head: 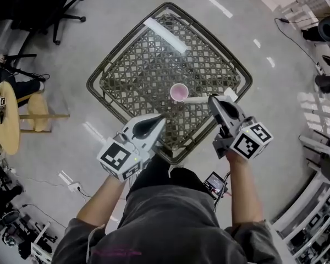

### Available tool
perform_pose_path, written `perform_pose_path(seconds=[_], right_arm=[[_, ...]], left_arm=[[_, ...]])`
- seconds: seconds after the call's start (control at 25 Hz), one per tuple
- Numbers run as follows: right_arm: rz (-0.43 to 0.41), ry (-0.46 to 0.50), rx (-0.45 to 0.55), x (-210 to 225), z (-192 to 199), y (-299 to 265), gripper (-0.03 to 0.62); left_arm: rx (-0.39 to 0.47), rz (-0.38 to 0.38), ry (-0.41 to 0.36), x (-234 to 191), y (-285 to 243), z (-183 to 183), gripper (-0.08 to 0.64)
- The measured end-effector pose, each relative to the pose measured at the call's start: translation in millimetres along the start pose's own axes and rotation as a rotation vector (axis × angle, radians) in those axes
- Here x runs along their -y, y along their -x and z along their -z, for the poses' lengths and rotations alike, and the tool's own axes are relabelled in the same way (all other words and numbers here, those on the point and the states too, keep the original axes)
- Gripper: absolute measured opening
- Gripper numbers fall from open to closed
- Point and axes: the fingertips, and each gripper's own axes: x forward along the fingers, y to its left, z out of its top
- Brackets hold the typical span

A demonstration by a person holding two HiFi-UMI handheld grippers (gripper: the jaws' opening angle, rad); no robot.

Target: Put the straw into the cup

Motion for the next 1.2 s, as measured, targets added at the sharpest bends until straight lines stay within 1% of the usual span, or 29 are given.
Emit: perform_pose_path(seconds=[0.16,0.28,0.8,1.2], right_arm=[[0.017,-0.019,-0.032,20,14,-21,0.049],[0.028,-0.022,-0.046,31,23,-35,0.049],[0.064,-0.055,-0.083,62,58,-67,0.049],[0.106,-0.034,-0.130,79,87,-85,0.049]], left_arm=[[-0.018,0.005,0.026,-12,-7,5,0.011],[-0.018,0.014,0.031,-20,-10,7,0.011],[-0.055,0.012,0.066,-37,-10,23,0.011],[-0.061,-0.002,0.093,-48,-4,31,0.011]])
